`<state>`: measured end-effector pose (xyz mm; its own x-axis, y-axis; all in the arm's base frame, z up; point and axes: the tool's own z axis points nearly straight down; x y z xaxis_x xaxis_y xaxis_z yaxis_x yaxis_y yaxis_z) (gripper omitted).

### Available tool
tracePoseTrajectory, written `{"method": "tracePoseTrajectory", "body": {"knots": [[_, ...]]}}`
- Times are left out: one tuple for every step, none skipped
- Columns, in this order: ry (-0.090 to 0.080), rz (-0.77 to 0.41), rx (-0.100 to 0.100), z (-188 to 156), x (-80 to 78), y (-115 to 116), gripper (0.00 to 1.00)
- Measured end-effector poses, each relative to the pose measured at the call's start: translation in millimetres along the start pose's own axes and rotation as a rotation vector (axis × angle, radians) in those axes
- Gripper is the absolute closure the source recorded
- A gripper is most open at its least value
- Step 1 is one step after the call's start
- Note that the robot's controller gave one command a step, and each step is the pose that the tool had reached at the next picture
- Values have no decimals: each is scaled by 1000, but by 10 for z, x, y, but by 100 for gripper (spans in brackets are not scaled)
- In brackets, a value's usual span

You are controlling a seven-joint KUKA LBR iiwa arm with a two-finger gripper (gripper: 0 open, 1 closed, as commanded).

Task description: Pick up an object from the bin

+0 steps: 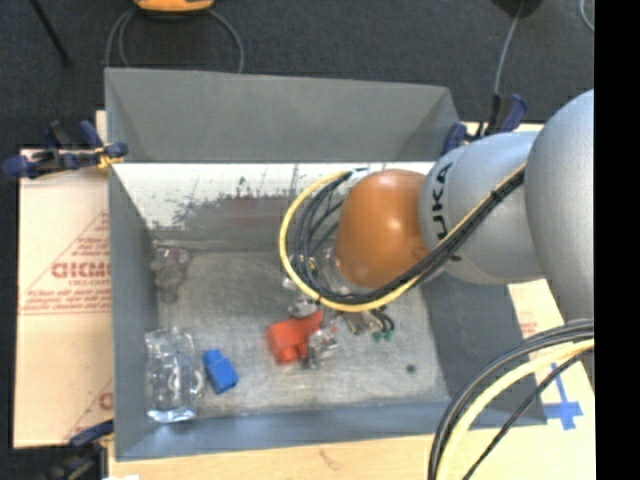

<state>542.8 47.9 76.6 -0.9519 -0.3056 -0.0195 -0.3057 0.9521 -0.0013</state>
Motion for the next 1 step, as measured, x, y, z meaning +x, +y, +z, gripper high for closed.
{"method": "tracePoseTrajectory", "body": {"knots": [[7,-75,2,-1835,-104,-74,100]]}}
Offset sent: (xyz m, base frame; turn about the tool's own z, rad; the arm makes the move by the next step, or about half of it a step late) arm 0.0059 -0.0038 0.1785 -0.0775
